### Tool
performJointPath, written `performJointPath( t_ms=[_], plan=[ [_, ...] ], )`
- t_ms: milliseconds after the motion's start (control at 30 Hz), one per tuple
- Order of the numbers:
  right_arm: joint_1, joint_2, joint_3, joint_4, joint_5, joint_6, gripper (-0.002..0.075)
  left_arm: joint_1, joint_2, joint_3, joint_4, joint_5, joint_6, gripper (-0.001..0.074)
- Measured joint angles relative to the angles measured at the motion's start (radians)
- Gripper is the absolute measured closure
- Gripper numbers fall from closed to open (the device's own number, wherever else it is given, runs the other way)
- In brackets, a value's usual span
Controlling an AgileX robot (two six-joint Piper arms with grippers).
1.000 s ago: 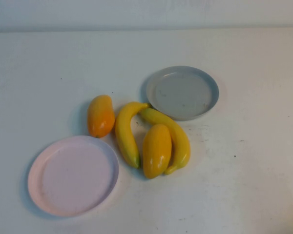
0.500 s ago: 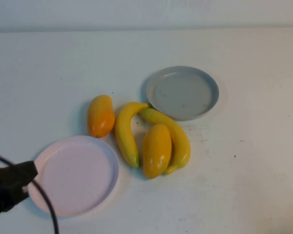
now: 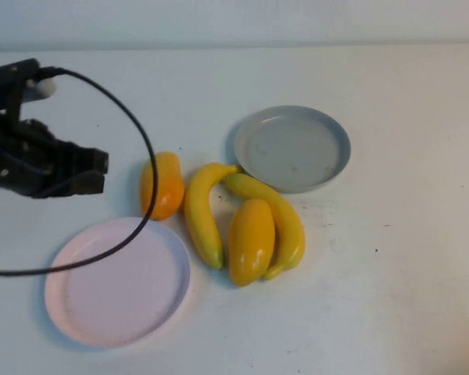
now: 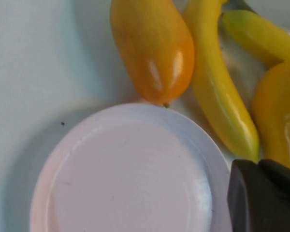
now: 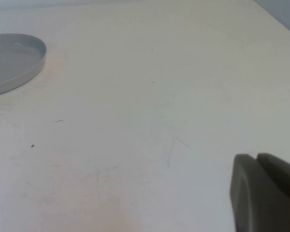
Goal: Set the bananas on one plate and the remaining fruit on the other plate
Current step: Put one type of fruit in the left plate
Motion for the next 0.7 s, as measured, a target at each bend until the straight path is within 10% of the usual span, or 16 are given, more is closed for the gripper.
performJointPath(
  t_ms=[533,700],
  plan=[
    [0.0,0.0,0.0,0.0,0.0,0.0,0.0742,-0.241,0.534,-0.691,0.414,0.297,-0.316,0.0731],
    [0.0,0.0,0.0,0.0,0.0,0.0,0.0741,-0.257,0.608,-0.782,0.449,0.341,-0.341,0.0552]
  ],
)
